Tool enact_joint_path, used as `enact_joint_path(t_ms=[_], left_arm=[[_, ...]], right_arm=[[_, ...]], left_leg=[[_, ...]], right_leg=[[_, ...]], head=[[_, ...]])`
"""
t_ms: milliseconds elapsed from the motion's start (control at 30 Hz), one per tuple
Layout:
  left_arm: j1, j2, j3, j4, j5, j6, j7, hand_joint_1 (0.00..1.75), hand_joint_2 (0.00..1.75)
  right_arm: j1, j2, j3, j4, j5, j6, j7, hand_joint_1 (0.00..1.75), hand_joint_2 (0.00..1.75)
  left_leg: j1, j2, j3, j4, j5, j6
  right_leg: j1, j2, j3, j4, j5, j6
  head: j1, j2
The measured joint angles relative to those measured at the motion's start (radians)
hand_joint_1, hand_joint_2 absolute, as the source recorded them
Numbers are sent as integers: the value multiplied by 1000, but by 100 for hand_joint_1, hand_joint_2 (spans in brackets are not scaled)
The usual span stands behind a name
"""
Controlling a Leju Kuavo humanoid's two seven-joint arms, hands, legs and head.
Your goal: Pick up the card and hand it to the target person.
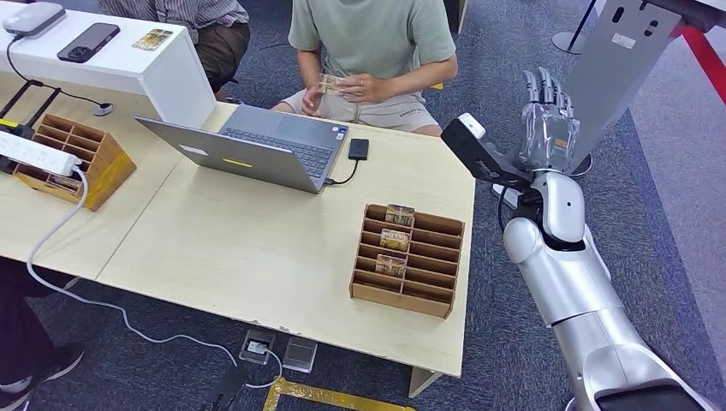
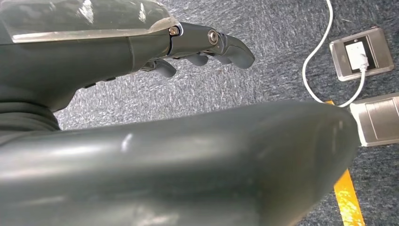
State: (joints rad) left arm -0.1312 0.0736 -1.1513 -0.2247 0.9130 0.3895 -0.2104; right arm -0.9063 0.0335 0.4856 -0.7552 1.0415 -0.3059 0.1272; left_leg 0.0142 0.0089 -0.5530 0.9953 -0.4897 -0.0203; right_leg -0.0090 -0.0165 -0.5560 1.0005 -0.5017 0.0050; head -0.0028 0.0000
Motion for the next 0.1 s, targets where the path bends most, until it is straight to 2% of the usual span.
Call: enact_joint_path(t_ms=[100], left_arm=[[0, 0, 0, 0, 2, 1, 2, 0, 0]], right_arm=[[8, 4, 0, 5, -33, -21, -21, 0, 175]], left_leg=[[0, 0, 0, 0, 0, 0]], right_leg=[[0, 0, 0, 0, 0, 0]], head=[[0, 0]])
